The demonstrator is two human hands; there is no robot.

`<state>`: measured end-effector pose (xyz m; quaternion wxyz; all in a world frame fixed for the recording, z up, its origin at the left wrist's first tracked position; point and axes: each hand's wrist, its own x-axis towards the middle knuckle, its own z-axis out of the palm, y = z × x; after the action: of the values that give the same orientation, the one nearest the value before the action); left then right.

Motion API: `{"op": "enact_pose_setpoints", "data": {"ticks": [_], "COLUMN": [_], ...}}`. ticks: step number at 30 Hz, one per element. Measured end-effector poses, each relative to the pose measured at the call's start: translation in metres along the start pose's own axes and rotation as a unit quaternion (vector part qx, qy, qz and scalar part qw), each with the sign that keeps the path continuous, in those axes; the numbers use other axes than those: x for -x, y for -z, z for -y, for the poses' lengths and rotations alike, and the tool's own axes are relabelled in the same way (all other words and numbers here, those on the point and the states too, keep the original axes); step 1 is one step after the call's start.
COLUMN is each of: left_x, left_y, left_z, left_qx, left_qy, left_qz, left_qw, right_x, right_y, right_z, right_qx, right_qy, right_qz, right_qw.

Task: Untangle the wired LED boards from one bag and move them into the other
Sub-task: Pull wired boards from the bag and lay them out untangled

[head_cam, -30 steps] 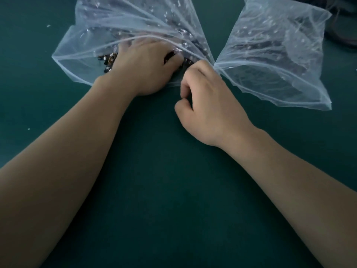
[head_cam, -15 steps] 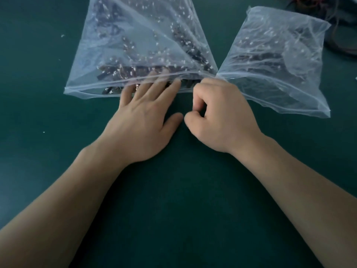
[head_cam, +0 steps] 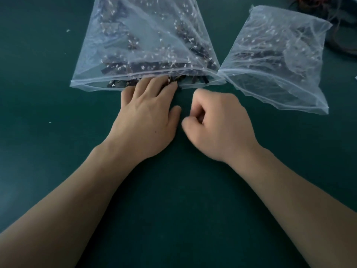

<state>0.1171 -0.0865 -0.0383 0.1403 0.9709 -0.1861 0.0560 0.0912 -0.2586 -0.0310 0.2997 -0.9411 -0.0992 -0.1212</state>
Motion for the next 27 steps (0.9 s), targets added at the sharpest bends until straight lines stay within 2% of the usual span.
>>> {"op": "enact_pose_setpoints", "data": {"ticks": [2, 5, 11, 16, 23, 27], "left_x": [0.009, 0.02, 0.014, 0.011, -0.001, 0.003], "left_y": [-0.001, -0.002, 0.003, -0.002, 0.003, 0.001], "left_z": [-0.006, -0.014, -0.011, -0.014, 0.004, 0.002], "left_qx": [-0.004, 0.002, 0.051, -0.01, -0.042, -0.041], "left_qy": [-0.003, -0.002, 0.024, 0.051, 0.195, 0.168], "left_qz": [0.022, 0.035, -0.016, 0.029, 0.022, -0.02], "left_qw": [1.0, 0.999, 0.998, 0.998, 0.98, 0.985], "right_x": [-0.003, -0.003, -0.007, -0.008, -0.009, -0.008], "right_y": [0.002, 0.007, 0.012, 0.009, 0.009, 0.01], "right_z": [-0.003, -0.01, -0.025, -0.026, -0.028, -0.029], "right_qx": [-0.054, -0.058, -0.062, -0.05, -0.025, -0.023], "right_qy": [-0.017, -0.015, -0.011, -0.009, -0.001, -0.002], "right_qz": [-0.019, -0.03, -0.018, 0.003, 0.026, 0.035], "right_qw": [0.998, 0.998, 0.998, 0.999, 0.999, 0.999]}}
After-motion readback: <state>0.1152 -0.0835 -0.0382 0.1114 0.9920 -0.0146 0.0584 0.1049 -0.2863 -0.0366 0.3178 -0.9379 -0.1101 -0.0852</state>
